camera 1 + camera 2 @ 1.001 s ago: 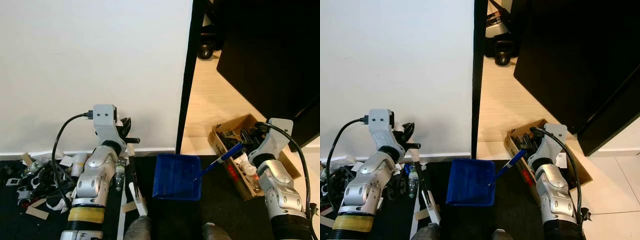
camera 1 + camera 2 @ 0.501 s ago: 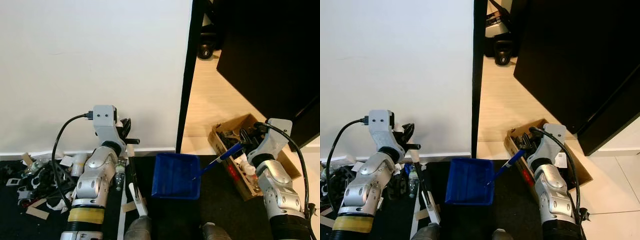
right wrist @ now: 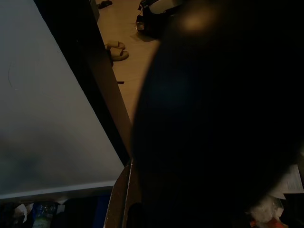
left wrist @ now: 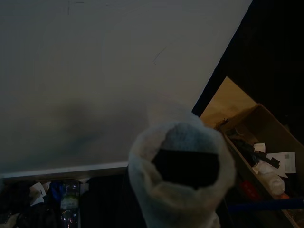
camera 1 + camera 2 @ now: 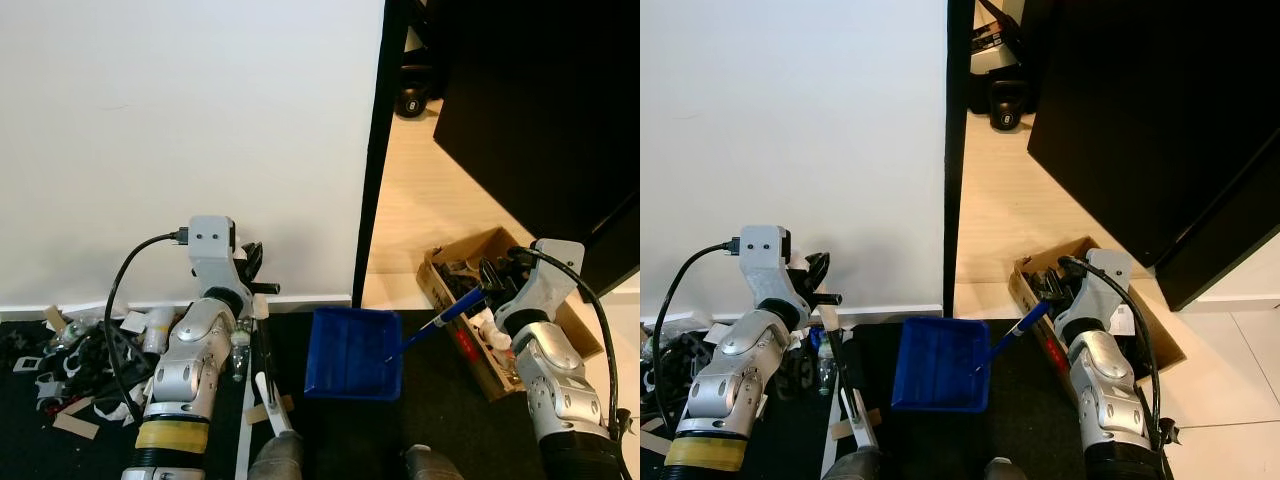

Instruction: Sweep floor

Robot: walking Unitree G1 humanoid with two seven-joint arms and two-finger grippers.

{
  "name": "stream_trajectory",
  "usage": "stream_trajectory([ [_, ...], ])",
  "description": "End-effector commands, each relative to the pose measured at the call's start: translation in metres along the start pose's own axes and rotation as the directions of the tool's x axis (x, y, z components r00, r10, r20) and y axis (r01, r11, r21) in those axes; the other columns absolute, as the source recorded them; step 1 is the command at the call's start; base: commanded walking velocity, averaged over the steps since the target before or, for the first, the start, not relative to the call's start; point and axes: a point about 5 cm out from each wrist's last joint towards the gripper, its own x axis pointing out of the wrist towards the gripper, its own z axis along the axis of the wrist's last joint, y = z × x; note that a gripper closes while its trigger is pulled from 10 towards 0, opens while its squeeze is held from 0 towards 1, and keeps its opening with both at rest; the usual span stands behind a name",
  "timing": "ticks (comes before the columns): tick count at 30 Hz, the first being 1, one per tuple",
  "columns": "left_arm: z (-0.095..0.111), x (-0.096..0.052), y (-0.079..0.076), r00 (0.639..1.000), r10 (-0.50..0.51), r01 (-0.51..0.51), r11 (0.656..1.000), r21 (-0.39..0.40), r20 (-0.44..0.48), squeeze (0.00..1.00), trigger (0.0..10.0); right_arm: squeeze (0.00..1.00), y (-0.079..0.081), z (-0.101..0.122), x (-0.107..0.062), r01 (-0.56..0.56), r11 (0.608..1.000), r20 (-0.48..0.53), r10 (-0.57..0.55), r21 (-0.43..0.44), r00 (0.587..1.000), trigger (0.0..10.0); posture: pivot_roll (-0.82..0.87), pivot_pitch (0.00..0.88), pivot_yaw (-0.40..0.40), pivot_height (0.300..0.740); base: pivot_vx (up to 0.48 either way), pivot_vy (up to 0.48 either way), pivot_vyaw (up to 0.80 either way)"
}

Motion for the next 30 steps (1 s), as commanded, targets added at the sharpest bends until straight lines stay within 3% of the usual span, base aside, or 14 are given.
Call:
stream_trajectory([
  [1,-0.004,-0.001,-0.001,1.000,-0.003,0.003,1.000,0.003,-0.008,0.00,10.0,0.00,0.002,0.001,-0.001,-0.001,1.000,0.026,0.000,0.002,1.000,10.0,0.05,0.143,0.053,0.740,0.000,0.000,0.00],
  [18,-0.009,-0.002,0.003,0.999,0.023,-0.022,0.998,0.051,-0.023,0.00,10.0,0.00,0.003,-0.001,-0.001,0.000,1.000,0.023,0.000,-0.002,1.000,10.0,0.05,0.136,0.054,0.740,0.000,0.000,0.00],
  [26,-0.010,-0.004,0.012,0.999,0.034,-0.032,0.995,0.096,-0.017,0.00,10.0,0.00,0.003,-0.001,0.001,-0.003,1.000,0.019,0.004,-0.011,1.000,10.0,0.06,0.129,0.052,0.740,0.000,0.000,0.00],
  [30,0.000,-0.006,0.022,1.000,0.012,-0.012,0.991,0.132,0.002,0.00,10.0,0.00,0.004,-0.001,0.003,-0.015,0.999,0.014,0.015,-0.032,1.000,10.0,0.06,0.130,0.051,0.740,0.000,0.000,0.00],
])
